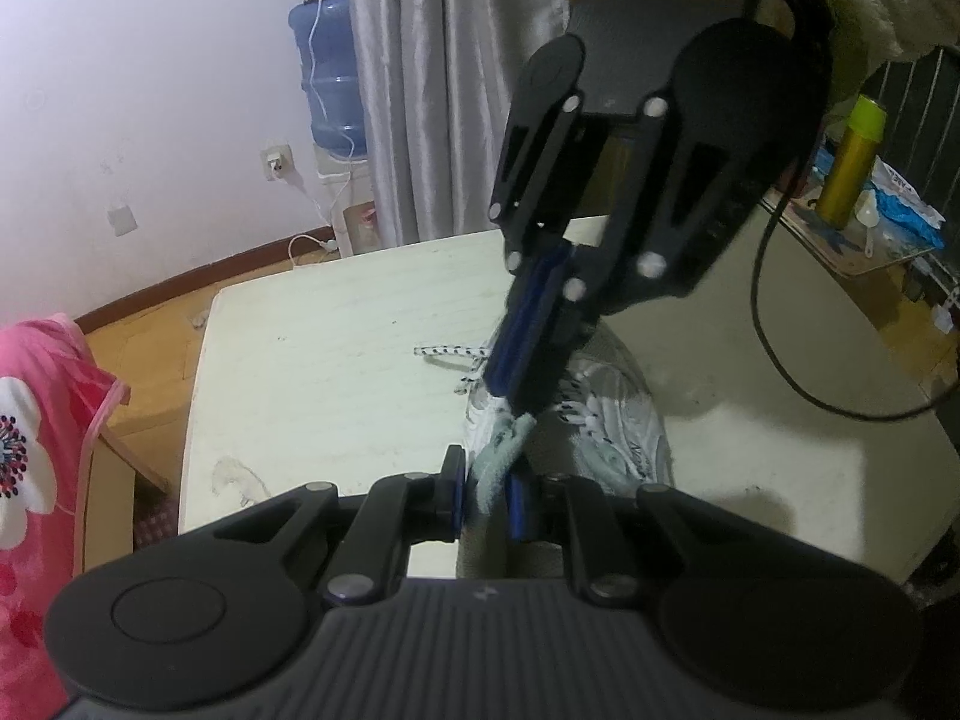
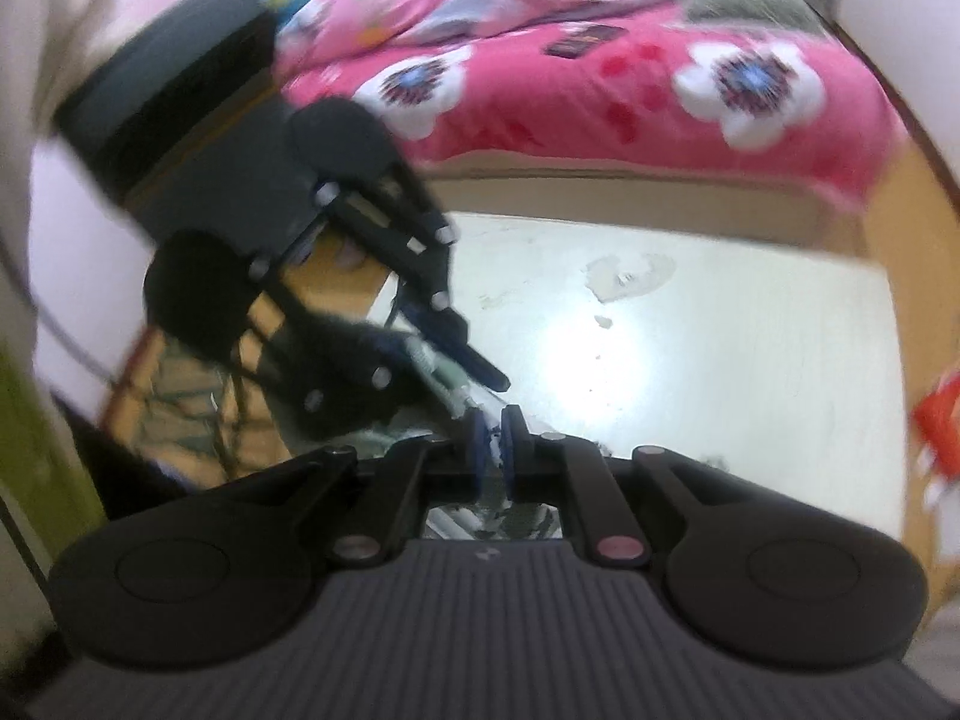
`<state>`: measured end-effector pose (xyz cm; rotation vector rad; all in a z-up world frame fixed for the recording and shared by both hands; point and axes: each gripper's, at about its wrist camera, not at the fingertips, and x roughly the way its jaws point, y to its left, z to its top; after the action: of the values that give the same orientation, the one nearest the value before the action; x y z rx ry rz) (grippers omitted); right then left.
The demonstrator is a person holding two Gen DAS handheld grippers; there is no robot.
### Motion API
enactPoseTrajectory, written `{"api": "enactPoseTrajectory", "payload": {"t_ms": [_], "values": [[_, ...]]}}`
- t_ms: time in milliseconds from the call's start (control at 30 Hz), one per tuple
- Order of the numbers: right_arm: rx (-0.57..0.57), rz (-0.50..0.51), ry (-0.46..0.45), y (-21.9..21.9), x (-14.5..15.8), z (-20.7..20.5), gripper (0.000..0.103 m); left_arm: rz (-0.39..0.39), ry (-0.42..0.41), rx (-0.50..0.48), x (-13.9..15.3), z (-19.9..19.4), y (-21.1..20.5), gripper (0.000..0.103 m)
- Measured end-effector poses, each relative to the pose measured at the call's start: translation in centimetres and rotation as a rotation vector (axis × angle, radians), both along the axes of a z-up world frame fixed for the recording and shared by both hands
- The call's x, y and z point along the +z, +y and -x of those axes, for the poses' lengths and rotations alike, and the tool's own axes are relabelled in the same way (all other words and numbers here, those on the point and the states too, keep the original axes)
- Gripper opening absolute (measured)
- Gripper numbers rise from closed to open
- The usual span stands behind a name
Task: Lace up shoes with both hands
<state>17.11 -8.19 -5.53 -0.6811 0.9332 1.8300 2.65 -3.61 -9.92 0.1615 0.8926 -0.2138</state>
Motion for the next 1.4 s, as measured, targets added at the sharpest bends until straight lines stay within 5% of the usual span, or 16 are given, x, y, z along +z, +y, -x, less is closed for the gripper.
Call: {"api": "enactPoseTrajectory", "payload": {"t_ms": [200,433,667,833,1133,1400], "values": [[-0.197,0.064,0.137,0.0,-1.1,-1.0,0.006,-0.030,0.001,0.004,0.1,0.0,-0.6,0.015],[-0.395,0.114,0.195,-0.9,-1.7,-0.7,0.008,-0.089,-0.006,0.006,0.2,0.2,-2.1,0.013],[-0.261,0.030,-0.011,-1.8,-0.6,1.7,0.018,-0.083,-0.004,0.004,0.4,0.3,-1.4,0.013],[-0.223,0.020,-0.040,-2.1,-0.1,1.7,0.022,-0.090,-0.003,0.004,0.4,0.3,-1.4,0.013],[-0.209,0.047,0.011,-1.5,-0.7,1.0,0.022,-0.101,-0.005,0.002,0.5,0.3,-1.7,0.013],[-0.307,0.114,0.148,-1.2,-1.0,-0.7,0.019,-0.102,-0.008,0.008,0.4,0.4,-1.9,0.013]]}}
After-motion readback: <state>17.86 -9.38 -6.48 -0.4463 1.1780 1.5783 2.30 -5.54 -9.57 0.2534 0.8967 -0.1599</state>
